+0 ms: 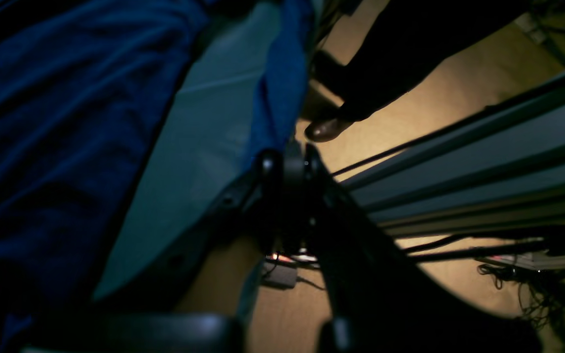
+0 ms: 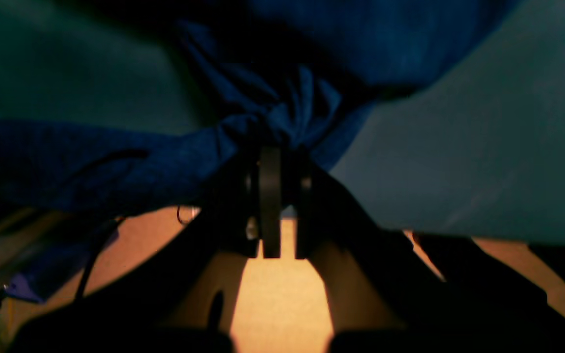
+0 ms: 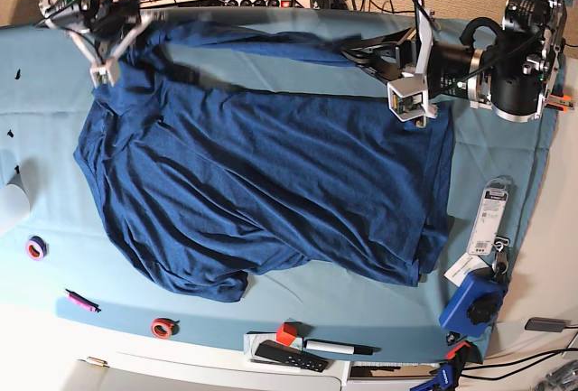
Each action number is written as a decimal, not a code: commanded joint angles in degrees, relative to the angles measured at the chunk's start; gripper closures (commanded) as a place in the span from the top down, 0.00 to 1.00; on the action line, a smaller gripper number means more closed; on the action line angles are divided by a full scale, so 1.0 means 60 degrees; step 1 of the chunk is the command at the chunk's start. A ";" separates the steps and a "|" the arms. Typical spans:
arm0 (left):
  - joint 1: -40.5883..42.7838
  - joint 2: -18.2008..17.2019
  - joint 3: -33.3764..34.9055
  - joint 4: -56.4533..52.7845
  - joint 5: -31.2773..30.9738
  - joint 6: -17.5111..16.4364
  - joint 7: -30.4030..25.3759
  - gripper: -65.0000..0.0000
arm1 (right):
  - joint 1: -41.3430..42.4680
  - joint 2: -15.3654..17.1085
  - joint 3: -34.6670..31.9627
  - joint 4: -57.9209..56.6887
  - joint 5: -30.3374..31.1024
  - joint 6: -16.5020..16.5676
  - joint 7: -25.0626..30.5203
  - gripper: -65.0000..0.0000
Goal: Layout the t-shirt on the table in an organized manner, then fold the t-shirt properly
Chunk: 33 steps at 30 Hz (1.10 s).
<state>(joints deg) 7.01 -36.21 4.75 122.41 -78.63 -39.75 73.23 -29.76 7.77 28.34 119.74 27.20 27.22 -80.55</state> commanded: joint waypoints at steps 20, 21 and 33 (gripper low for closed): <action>-0.0080 -0.0106 -0.0076 0.0153 -0.0168 -0.0042 -0.0215 0.00 | -0.0984 0.0109 0.0055 0.0171 0.2422 0.1282 0.0092 0.00; -0.0084 -0.0106 -0.0076 0.0153 -0.0168 -0.0042 -0.0215 0.00 | -0.1056 0.0109 0.0055 0.0171 0.2710 0.1392 0.0092 0.00; -0.0084 -0.0106 -0.0076 0.0153 -0.0164 -0.0042 -0.0215 0.00 | -0.1151 0.0109 0.0055 0.0171 0.6324 0.2130 0.0092 0.00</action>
<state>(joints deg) 6.98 -36.21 4.75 122.41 -78.48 -39.75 73.23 -36.36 7.79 28.36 119.74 63.81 39.57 -80.77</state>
